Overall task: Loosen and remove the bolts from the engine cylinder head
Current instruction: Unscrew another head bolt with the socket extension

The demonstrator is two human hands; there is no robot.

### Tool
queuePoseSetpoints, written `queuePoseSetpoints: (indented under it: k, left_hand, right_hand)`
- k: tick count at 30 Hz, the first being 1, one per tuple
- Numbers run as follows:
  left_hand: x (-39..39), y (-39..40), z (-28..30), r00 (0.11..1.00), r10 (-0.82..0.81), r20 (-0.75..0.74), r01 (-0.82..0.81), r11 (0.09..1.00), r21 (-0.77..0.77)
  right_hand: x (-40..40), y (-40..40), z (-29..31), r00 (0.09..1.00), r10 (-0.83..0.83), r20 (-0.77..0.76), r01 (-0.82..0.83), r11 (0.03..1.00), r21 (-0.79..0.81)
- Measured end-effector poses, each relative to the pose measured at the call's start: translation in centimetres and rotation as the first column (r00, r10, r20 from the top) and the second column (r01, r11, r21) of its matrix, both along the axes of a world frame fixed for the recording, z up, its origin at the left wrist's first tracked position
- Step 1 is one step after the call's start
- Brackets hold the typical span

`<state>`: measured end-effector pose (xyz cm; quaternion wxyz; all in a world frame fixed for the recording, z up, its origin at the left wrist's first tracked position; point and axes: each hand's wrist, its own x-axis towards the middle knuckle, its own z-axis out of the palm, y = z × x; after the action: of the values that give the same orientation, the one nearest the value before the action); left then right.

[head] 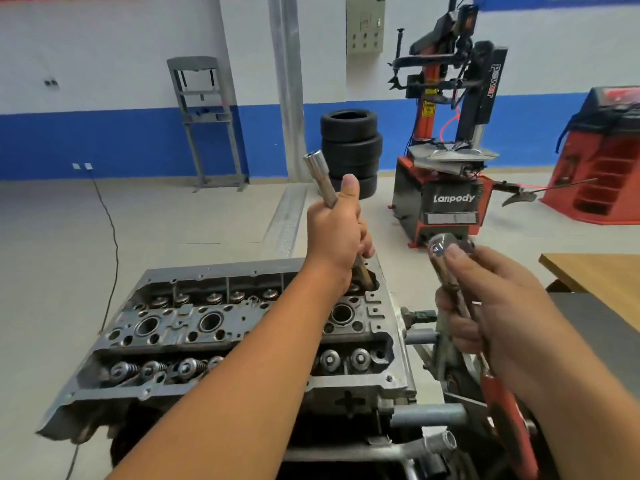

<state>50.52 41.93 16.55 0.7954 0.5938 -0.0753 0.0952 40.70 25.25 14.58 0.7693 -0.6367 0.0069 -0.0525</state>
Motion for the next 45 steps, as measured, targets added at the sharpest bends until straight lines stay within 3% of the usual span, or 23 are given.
queuePoseSetpoints:
  k: [4, 12, 17, 26, 31, 37, 42, 45]
  left_hand:
    - [0.1, -0.6, 0.4, 0.999, -0.023, 0.045, 0.019, 0.997, 0.077]
    - [0.7, -0.2, 0.5, 0.998, -0.05, 0.048, 0.049, 0.999, 0.011]
    - [0.8, -0.1, 0.1, 0.986, -0.167, 0.015, 0.167, 0.986, -0.006]
    - [0.8, 0.0, 0.2, 0.972, -0.224, 0.074, 0.22, 0.974, 0.052]
    - [1.0, -0.6, 0.3, 0.978, -0.195, 0.072, 0.19, 0.979, 0.07]
    - [0.6, -1.5, -0.1, 0.977, -0.125, 0.172, 0.101, 0.985, 0.14]
    - [0.4, -0.7, -0.3, 0.932, -0.281, 0.227, 0.25, 0.955, 0.156]
    - [0.4, -0.9, -0.1, 0.94, -0.267, 0.213, 0.234, 0.957, 0.169]
  right_hand:
    - [-0.1, 0.0, -0.9, 0.998, -0.06, -0.015, 0.061, 0.997, 0.045]
    - [-0.6, -0.6, -3.9, 0.979, -0.19, -0.076, 0.199, 0.972, 0.126]
    - [-0.3, -0.7, -5.2, 0.968, -0.22, -0.12, 0.235, 0.963, 0.13]
    - [-0.6, -0.5, -6.4, 0.965, -0.248, -0.089, 0.259, 0.955, 0.143]
    - [-0.9, -0.2, -6.9, 0.962, -0.259, -0.091, 0.269, 0.956, 0.116]
    - [-1.5, 0.8, -7.0, 0.954, -0.278, -0.115, 0.289, 0.953, 0.094]
    - [-1.9, 1.4, -6.8, 0.947, -0.305, -0.103, 0.313, 0.947, 0.068]
    - [-2.2, 1.6, -6.2, 0.936, -0.349, -0.053, 0.348, 0.937, -0.026]
